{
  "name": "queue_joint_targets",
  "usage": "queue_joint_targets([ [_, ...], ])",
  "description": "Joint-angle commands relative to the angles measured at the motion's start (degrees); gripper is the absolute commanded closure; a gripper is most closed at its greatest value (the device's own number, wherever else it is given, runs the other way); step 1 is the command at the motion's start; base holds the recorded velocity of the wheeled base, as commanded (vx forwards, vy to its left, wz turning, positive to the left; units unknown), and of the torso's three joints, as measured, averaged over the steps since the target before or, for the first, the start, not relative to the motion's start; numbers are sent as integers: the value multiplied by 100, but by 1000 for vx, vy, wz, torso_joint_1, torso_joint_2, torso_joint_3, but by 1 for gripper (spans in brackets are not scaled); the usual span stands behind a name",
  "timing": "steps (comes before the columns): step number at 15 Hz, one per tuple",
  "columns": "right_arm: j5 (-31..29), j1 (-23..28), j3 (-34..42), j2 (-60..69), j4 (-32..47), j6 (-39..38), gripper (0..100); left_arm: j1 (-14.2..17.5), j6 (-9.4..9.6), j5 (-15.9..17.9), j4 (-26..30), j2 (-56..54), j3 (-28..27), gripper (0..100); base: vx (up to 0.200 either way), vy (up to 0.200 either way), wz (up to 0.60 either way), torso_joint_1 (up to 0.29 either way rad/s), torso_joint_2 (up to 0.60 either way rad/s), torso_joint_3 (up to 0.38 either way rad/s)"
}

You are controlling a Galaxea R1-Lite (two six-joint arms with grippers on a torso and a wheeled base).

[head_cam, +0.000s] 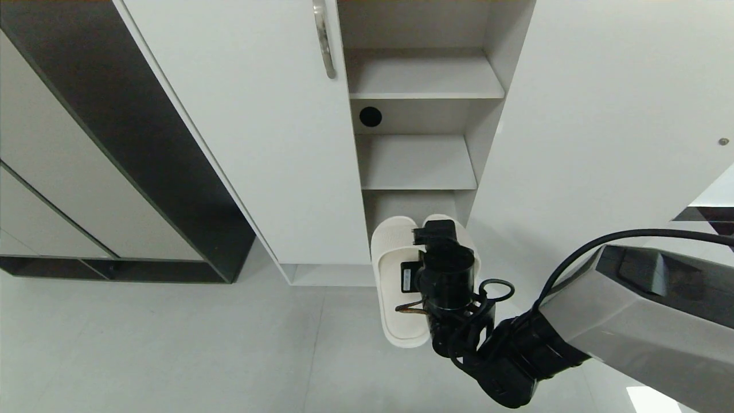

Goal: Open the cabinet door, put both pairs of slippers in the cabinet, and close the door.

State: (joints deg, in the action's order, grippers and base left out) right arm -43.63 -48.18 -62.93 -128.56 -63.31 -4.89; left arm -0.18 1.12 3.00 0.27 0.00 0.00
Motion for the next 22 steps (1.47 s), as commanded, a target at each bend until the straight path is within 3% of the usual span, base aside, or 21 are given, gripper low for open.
queue_joint_targets([
  [1, -75, 1, 88, -116, -437, 313, 100, 1, 2, -1, 0, 9, 0, 100, 0, 0, 0, 0, 0, 0],
  [11, -84, 54, 105, -160, -622, 462, 100, 1, 11, 8, 0, 9, 0, 100, 0, 0, 0, 0, 0, 0],
  [22, -93, 98, 79, -90, -639, 462, 100, 1, 20, 8, 0, 9, 0, 100, 200, 0, 0, 2, 3, 1],
])
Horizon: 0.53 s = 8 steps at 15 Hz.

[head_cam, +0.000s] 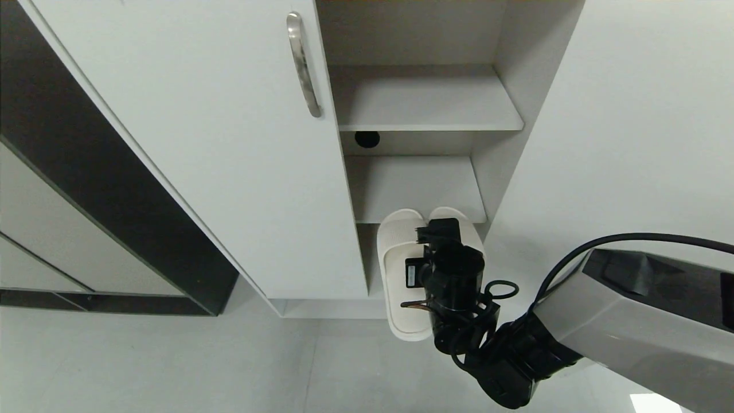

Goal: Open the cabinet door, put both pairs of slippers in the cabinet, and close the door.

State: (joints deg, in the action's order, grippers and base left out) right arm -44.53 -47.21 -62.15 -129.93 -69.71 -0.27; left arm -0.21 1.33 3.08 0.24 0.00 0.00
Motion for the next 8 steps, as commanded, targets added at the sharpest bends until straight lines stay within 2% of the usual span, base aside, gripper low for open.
queue_joint_targets([
  [1, -3, 10, 1, 38, 1, 0, 100, 3, -1, -1, 2, 9, 0, 100, 200, 0, 0, 2, 7, 2],
  [5, -3, 19, 1, 20, 10, 0, 100, 3, -1, -1, 2, 9, 0, 100, 200, 0, 0, 5, -2, 0],
  [8, -3, 28, 1, -15, 1, 9, 100, 3, -10, -10, 2, 9, 0, 100, 0, 0, 0, 0, 0, 0],
])
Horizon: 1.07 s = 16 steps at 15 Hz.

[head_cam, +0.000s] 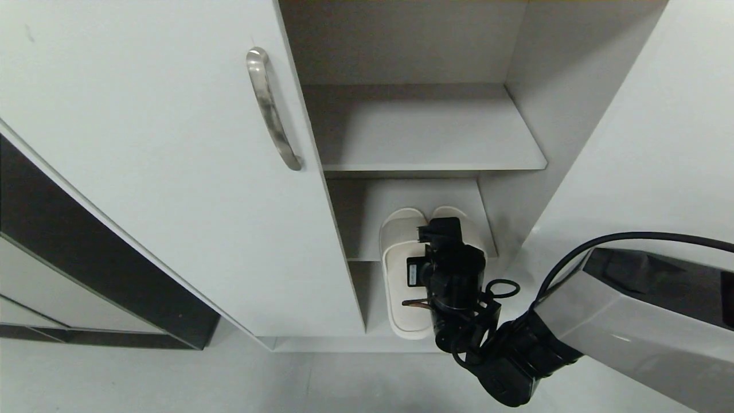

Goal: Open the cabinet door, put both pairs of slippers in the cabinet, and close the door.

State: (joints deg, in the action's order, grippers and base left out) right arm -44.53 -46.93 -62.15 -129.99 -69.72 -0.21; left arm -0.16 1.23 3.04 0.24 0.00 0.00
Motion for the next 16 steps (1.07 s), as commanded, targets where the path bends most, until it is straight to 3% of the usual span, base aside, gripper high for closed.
queue_joint_targets([
  [1, 24, 18, -8, -44, -86, -14, 100, -2, -9, -5, 2, 9, 0, 100, 0, 0, 0, 0, 0, 0],
  [6, 182, 396, -685, -299, 310, 3, 100, -2, 0, 4, 2, 9, 0, 100, 0, 0, 0, 0, 0, 0],
  [11, 243, 694, -2328, -914, 1294, -6, 100, -2, -9, -5, 2, 9, 0, 100, 0, 0, 0, 0, 0, 0],
  [16, 243, 791, -3269, -1090, 1909, 3, 100, -2, -9, 4, 2, 9, 0, 100, 0, 0, 0, 0, 0, 0],
])
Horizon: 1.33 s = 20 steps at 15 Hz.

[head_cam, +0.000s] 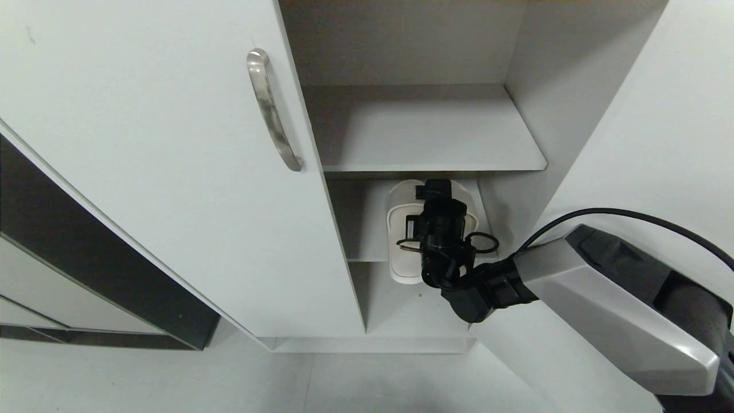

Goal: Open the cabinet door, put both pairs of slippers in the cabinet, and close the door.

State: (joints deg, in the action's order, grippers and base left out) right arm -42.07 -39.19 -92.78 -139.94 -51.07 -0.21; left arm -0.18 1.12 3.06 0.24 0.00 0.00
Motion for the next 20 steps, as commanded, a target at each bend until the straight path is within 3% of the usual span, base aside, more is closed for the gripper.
queue_joint_targets([
  [1, 15, 26, -319, -104, 150, -6, 100, 1, 2, -7, 2, 9, 0, 100, 0, 0, 0, 0, 0, 0],
  [12, 85, 87, -671, -297, 440, -6, 100, 1, 2, 2, 2, 9, 0, 100, 0, 0, 0, 0, 0, 0],
  [13, 85, 87, -671, -297, 440, -6, 0, 1, 2, 2, 2, 9, 0, 100, 0, 0, 0, 0, 0, 0],
  [17, 67, 52, -425, -166, 352, 3, 0, 1, 2, 2, 2, 9, 0, 100, 0, 0, 0, 0, 0, 0],
  [20, 67, -62, 410, 353, 27, 3, 0, 1, 11, 2, 2, 9, 0, 100, 0, 0, 0, 0, 0, 0],
])
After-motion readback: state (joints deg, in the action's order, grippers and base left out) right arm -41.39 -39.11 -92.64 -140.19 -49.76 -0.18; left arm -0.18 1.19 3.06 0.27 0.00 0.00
